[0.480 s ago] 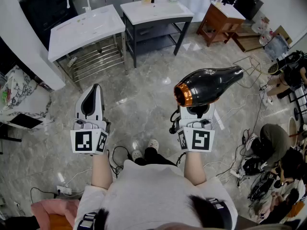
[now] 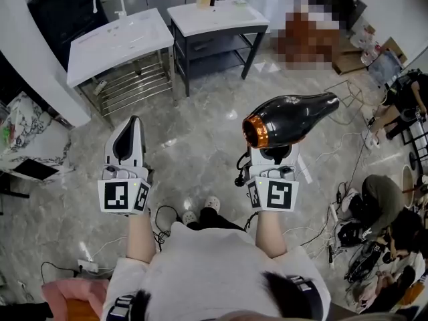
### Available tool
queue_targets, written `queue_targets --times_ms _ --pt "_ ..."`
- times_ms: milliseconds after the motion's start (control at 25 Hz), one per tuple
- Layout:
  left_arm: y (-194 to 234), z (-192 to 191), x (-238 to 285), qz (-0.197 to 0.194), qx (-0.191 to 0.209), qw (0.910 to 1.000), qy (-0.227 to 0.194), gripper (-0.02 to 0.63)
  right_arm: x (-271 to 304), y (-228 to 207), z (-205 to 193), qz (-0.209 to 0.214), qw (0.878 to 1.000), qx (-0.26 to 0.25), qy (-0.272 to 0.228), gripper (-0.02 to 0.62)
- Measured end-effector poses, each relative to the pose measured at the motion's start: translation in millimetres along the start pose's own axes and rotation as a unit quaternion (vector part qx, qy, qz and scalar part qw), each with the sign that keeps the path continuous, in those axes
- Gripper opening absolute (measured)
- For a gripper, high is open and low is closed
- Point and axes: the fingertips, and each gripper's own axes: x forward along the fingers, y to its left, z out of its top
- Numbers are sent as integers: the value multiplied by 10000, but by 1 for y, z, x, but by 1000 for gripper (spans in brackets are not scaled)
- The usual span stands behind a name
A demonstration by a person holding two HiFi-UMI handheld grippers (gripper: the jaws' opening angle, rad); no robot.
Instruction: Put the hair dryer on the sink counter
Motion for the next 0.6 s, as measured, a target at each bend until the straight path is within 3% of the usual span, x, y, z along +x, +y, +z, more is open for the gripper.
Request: queue_targets --times_ms 360,600 --pt "-10 2 39 -2 32 9999 -126 2 33 -27 -3 130 9982 518 -282 282" --pt "-11 -2 80 120 119 9997 -155 2 73 -45 -19 305 9989 272 -230 281"
